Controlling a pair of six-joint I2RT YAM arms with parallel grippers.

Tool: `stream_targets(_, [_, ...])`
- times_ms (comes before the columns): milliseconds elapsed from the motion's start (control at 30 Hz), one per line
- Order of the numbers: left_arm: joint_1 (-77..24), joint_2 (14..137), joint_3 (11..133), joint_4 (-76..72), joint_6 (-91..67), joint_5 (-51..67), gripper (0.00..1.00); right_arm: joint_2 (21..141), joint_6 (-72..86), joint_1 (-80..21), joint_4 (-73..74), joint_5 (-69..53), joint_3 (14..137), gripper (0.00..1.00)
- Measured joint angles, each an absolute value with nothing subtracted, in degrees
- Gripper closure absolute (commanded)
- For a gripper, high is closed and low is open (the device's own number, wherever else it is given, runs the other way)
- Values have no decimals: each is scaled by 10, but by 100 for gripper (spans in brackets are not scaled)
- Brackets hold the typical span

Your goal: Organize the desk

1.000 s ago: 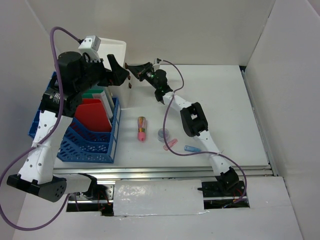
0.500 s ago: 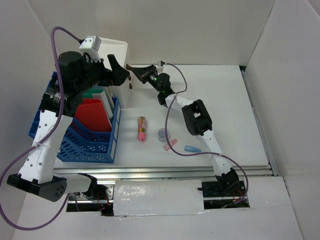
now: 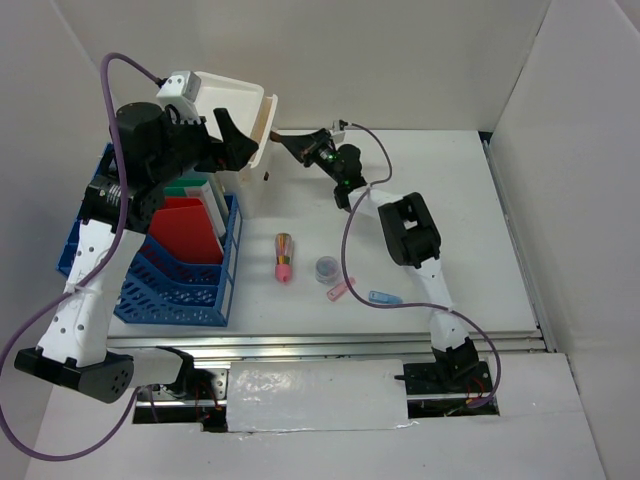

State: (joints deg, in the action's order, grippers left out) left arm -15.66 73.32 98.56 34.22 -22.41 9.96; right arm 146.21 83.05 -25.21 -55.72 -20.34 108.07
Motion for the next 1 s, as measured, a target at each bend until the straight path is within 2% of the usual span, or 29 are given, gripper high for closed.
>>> stream_targets(267, [-156, 739, 986, 340, -224, 100, 1, 1397, 825, -228, -571, -207, 975, 100])
stream_targets(567, [-156, 742, 986, 340, -224, 96, 0, 1376, 810, -206, -564, -236, 957, 100])
stream_targets(600, [-156, 743, 986, 340, -224, 96, 0, 1375, 809, -206, -562, -239, 957, 91])
stream_targets(667, [-156, 744, 986, 340, -225, 96, 0, 1374, 805, -204, -558, -247, 957, 78])
stream_targets(700, [-156, 746, 986, 341, -225, 95, 1, 1372, 802, -203, -557, -248, 957, 67])
stream_targets(767, [-156, 750, 986, 342, -226, 90, 0, 1366, 796, -199, -557, -248, 950, 64])
stream_targets(833, [-159, 757, 988, 349, -226, 76, 1, 1350, 794, -193, -557, -247, 930, 47])
stream_targets(867, [-163, 761, 989, 352, -226, 67, 1, 1342, 794, -189, -557, -247, 921, 21])
stream_targets(900, [-166, 764, 990, 357, -226, 59, 1, 1334, 794, -184, -557, -247, 912, 1])
stream_targets(1000, [-186, 773, 998, 373, -226, 40, 0, 1304, 785, -170, -559, -246, 880, 0])
